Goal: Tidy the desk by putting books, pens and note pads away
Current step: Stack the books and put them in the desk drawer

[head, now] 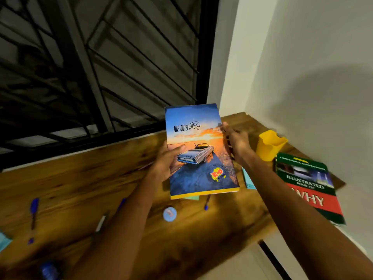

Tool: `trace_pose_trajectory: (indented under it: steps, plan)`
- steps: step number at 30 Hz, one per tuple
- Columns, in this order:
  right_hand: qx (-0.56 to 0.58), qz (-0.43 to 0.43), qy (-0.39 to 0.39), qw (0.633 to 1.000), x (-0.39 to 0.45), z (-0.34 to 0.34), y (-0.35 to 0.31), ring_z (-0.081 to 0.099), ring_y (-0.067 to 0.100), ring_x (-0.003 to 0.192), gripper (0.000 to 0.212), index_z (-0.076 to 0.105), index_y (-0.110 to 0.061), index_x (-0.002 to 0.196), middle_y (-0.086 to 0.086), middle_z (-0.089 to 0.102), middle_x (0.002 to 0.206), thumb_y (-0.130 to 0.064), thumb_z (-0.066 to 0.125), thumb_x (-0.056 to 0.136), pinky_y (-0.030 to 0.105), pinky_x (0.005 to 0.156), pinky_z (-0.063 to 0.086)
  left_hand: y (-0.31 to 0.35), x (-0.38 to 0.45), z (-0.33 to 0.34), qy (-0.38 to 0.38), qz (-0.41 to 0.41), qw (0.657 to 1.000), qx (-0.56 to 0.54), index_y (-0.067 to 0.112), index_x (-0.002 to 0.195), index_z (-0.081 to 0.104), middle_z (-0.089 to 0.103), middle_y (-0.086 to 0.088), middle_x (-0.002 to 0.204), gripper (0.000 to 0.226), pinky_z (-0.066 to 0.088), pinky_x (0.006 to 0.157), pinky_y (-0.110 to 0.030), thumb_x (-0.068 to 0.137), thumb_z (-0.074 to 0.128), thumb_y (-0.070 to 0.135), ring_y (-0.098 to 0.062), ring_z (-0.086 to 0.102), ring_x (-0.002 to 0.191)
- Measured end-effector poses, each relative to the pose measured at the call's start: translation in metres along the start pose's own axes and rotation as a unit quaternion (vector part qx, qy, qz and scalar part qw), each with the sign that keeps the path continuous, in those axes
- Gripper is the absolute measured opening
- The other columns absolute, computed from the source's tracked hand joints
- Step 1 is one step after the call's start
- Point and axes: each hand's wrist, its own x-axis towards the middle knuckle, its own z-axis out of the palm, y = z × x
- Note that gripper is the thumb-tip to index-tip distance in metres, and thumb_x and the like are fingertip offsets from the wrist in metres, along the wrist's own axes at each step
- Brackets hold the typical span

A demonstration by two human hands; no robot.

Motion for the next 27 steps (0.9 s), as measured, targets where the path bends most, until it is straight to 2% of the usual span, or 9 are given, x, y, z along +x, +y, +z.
trace_pose_trajectory:
  steps: [3,6,9,11,13,15,18,23,27]
  plan:
    - [-0.052,-0.021,0.136,0.989,0.011,-0.061,0.018,0.066,0.037,0.087,0.029,0.064,-0.013,0.072,0.017,0.069,0.088,-0.04,0.067,0.083,0.04,0.069,0.049,-0.014,0.001,0.033,-0.038,-0.018,0.999,0.017,0.013,0.122,0.049,0.067,-0.01,0.111,0.039,0.058,0.059,-0.026,0.087,0.061,0.005,-0.02,0.071,0.088]
    - [-0.248,0.058,0.276,0.927,0.019,-0.128,0.037,0.054,0.039,0.116,0.05,0.064,-0.006,0.109,0.021,0.06,0.121,-0.044,0.069,0.079,0.044,0.095,0.042,-0.032,0.008,0.064,-0.067,-0.028,0.996,0.043,0.016,0.124,0.049,0.066,-0.011,0.115,0.041,0.06,0.072,-0.035,0.086,0.062,0.006,-0.024,0.07,0.096]
    - [-0.343,0.196,0.305,0.867,0.007,-0.186,0.052,0.032,0.04,0.135,0.092,0.035,-0.005,0.138,0.021,0.036,0.143,-0.057,0.071,0.07,0.05,0.112,0.025,-0.048,0.012,0.09,-0.076,-0.038,0.993,0.077,0.016,0.119,0.051,0.065,-0.015,0.114,0.034,0.06,0.071,-0.034,0.087,0.062,0.009,-0.027,0.07,0.096]
    - [-0.352,0.207,0.256,0.876,-0.002,-0.224,0.066,0.037,0.037,0.132,0.089,0.033,-0.004,0.139,0.019,0.041,0.135,-0.056,0.069,0.075,0.042,0.108,0.033,-0.057,0.014,0.102,-0.064,-0.047,0.993,0.082,0.016,0.115,0.053,0.066,-0.013,0.11,0.031,0.06,0.064,-0.03,0.087,0.063,0.009,-0.024,0.07,0.092]
    - [-0.334,0.204,0.173,0.904,-0.008,-0.255,0.083,0.055,0.03,0.11,0.066,0.046,-0.006,0.129,0.011,0.055,0.114,-0.047,0.068,0.081,0.031,0.088,0.045,-0.064,0.015,0.112,-0.053,-0.061,0.995,0.058,0.02,0.106,0.057,0.067,-0.008,0.104,0.025,0.06,0.062,-0.029,0.086,0.062,0.006,-0.02,0.071,0.086]
    - [-0.281,0.2,0.15,0.926,-0.006,-0.28,0.103,0.064,0.025,0.087,0.064,0.054,-0.016,0.115,0.007,0.065,0.098,-0.05,0.078,0.066,0.036,0.083,0.053,-0.069,0.017,0.122,-0.039,-0.064,0.996,0.053,0.022,0.098,0.057,0.068,-0.004,0.098,0.022,0.06,0.061,-0.028,0.086,0.062,0.005,-0.016,0.072,0.078]
    - [-0.207,0.188,0.107,0.954,0.033,-0.33,0.155,0.07,0.027,0.083,0.073,0.059,-0.023,0.104,0.008,0.072,0.095,-0.051,0.088,0.043,0.047,0.081,0.057,-0.074,0.017,0.135,-0.028,-0.058,0.997,0.04,0.023,0.096,0.058,0.068,-0.003,0.094,0.022,0.059,0.054,-0.025,0.086,0.062,0.004,-0.012,0.072,0.069]
    - [-0.085,0.207,0.026,0.974,0.017,-0.335,0.134,0.069,0.039,0.09,0.088,0.054,-0.004,0.12,0.023,0.068,0.108,-0.022,0.091,0.042,0.045,0.073,0.059,-0.081,0.01,0.142,-0.015,-0.064,0.998,0.012,0.024,0.1,0.059,0.07,-0.005,0.097,0.025,0.06,0.058,-0.031,0.084,0.065,0.005,-0.018,0.072,0.079]
    - [-0.126,0.171,0.198,0.957,0.006,-0.316,0.118,0.065,0.039,0.094,0.062,0.058,-0.002,0.118,0.023,0.065,0.113,-0.046,0.071,0.076,0.04,0.083,0.052,-0.081,-0.001,0.14,0.017,-0.056,0.998,0.015,0.023,0.101,0.057,0.068,-0.007,0.103,0.025,0.06,0.059,-0.03,0.084,0.065,0.006,-0.019,0.07,0.083]
